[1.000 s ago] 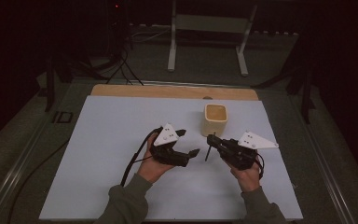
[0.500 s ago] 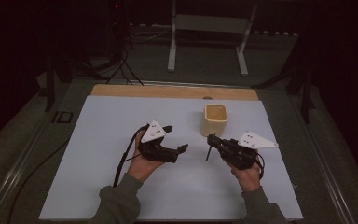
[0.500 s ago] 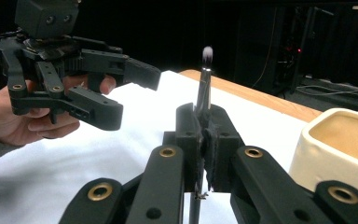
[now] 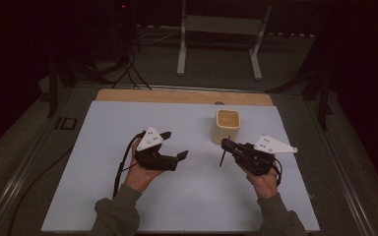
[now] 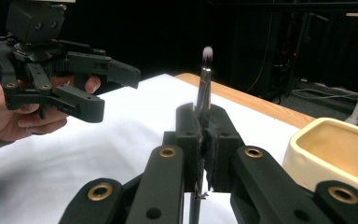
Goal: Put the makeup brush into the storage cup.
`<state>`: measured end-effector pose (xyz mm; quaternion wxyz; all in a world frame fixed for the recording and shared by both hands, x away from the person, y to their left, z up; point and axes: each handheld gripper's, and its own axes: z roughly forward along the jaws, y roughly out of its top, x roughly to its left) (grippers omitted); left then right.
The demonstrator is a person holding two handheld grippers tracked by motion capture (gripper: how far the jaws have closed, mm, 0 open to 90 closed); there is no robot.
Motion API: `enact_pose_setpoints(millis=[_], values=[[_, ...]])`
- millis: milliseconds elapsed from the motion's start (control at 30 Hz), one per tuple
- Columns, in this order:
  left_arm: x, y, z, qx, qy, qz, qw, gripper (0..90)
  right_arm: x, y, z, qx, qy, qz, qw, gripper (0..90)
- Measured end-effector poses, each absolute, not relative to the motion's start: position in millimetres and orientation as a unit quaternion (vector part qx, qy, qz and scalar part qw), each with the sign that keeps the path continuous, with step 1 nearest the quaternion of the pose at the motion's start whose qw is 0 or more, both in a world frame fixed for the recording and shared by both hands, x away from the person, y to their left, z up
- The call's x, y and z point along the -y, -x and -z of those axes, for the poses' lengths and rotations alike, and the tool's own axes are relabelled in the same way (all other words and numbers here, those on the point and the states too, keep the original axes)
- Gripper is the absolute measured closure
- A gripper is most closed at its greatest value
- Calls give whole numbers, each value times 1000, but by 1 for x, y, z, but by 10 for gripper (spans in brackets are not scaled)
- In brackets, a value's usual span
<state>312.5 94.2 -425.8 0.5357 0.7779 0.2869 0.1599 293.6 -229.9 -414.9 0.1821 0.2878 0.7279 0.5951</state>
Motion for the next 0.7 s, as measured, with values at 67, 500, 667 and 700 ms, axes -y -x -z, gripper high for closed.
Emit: enact_pose_setpoints(millis=[67,500,667,700], values=[[-99,-312,426,-290,-776,-162,536,146,230,-295,413,-728,-286,-595,184,853],[-123,-307,431,-308,-769,-171,533,144,237,-300,398,-723,-286,-598,195,853],[-130,-306,431,-314,-764,-174,536,144,240,-302,395,-721,-289,-598,197,853],[-132,-306,431,-315,-764,-176,535,144,241,-303,393,-721,-290,-598,198,853]])
